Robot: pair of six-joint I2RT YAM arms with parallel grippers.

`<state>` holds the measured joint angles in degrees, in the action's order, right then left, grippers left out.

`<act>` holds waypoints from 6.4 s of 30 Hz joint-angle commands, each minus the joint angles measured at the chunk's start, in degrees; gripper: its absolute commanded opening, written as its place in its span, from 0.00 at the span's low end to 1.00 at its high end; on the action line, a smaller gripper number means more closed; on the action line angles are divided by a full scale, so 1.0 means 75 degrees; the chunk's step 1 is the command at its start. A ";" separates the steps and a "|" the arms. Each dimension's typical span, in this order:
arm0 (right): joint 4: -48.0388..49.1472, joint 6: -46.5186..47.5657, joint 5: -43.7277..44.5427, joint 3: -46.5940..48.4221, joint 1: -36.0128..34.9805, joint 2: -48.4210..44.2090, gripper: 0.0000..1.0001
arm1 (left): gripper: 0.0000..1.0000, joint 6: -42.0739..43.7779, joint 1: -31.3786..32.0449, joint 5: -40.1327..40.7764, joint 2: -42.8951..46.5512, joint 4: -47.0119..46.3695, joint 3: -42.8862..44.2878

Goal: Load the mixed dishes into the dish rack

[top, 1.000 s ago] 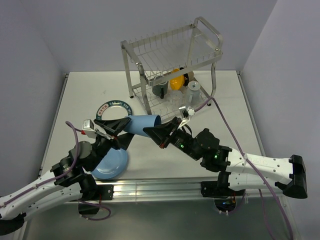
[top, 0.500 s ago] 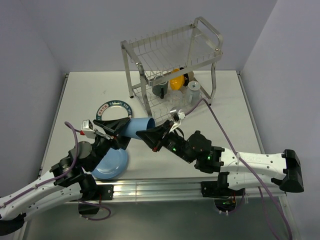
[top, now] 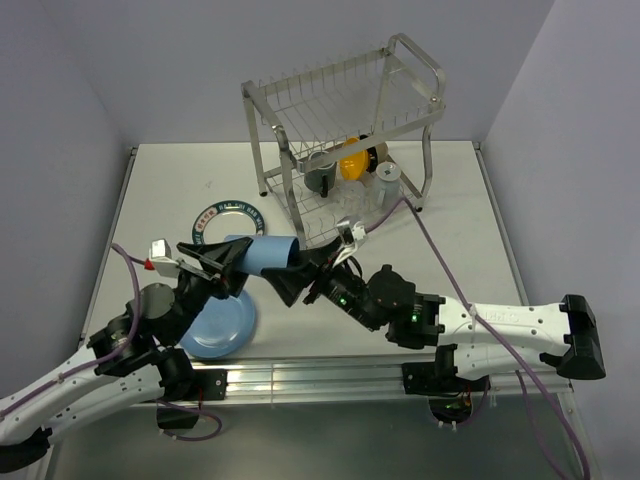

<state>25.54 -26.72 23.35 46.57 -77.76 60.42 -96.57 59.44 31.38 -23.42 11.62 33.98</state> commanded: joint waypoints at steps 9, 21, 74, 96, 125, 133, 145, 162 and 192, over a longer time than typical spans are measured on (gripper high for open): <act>-0.4072 -0.1593 0.3166 0.0226 0.0008 -0.2241 1.00 | 0.00 0.3254 -0.0015 0.3897 -0.1657 0.4028 0.2887; -0.6088 -0.1921 0.4479 -0.0689 -0.0004 -0.5616 0.98 | 0.00 0.8131 -0.1957 0.3273 -0.1997 -0.2704 -0.0053; -0.7765 -0.1957 0.5300 -0.0807 -0.0004 -0.7435 0.97 | 0.00 0.9185 -0.5254 -0.6256 -0.9967 -0.7877 0.2852; -0.7894 -0.2086 0.5254 -0.0865 -0.0004 -0.7365 0.97 | 0.24 1.1002 -0.3988 -0.4863 -1.0670 -0.6015 0.3918; -0.7847 -0.2062 0.5195 -0.0736 0.0008 -0.6885 0.97 | 0.97 1.0358 -0.4397 -0.5120 -0.9336 -0.7747 0.1976; -0.7847 -0.2144 0.5195 -0.0818 -0.0004 -0.6908 0.97 | 0.97 0.9572 -0.5007 -0.6268 -0.8702 -0.8498 0.1470; -0.7964 -0.2179 0.5136 -0.0912 -0.0004 -0.7060 0.96 | 0.96 0.8402 -0.5790 -0.8002 -0.9673 -0.9912 0.1179; -0.8187 -0.2261 0.5148 -0.1029 -0.0004 -0.7306 0.96 | 0.99 0.4885 -0.7199 -0.9152 -1.0940 -1.4849 -0.0240; -0.8058 -0.2180 0.5007 -0.1170 0.0008 -0.7049 0.96 | 0.99 0.4930 -0.7398 -0.7974 -0.9011 -1.3483 -0.0895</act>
<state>-35.40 -43.00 59.92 37.89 -77.76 6.85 -64.01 4.69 -35.53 -99.50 -74.39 30.15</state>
